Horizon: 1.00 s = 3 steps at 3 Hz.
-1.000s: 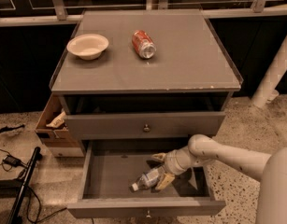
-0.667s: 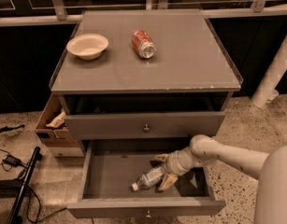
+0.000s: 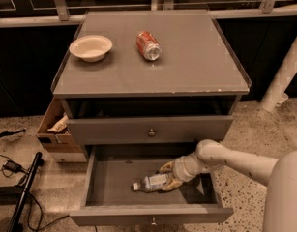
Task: Pick blue plastic bottle from middle drawer and place on counter
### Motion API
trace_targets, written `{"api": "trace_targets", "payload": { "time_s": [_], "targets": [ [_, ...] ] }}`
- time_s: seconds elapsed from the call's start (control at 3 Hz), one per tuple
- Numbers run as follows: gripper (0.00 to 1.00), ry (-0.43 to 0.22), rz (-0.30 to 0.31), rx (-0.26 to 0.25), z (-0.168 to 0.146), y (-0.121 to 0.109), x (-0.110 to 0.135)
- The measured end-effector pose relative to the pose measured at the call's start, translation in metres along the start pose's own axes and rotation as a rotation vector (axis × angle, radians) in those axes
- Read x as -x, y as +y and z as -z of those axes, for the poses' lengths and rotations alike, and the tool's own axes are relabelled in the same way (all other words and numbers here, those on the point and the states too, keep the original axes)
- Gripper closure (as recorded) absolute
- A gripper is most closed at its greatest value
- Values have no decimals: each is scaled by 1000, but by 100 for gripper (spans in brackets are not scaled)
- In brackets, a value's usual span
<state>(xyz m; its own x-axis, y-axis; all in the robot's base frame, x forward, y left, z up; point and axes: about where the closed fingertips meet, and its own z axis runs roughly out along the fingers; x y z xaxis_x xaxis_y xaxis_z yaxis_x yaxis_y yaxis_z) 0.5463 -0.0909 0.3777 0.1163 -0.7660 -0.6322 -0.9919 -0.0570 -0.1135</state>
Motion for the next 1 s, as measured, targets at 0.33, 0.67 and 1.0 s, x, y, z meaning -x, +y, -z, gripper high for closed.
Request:
{"api": "trace_targets", "payload": {
  "time_s": [0.33, 0.67, 1.0],
  "targets": [
    [92, 0, 0, 0, 0, 0, 0],
    [100, 0, 0, 0, 0, 0, 0],
    [100, 26, -7, -16, 16, 6, 9]
  ]
}}
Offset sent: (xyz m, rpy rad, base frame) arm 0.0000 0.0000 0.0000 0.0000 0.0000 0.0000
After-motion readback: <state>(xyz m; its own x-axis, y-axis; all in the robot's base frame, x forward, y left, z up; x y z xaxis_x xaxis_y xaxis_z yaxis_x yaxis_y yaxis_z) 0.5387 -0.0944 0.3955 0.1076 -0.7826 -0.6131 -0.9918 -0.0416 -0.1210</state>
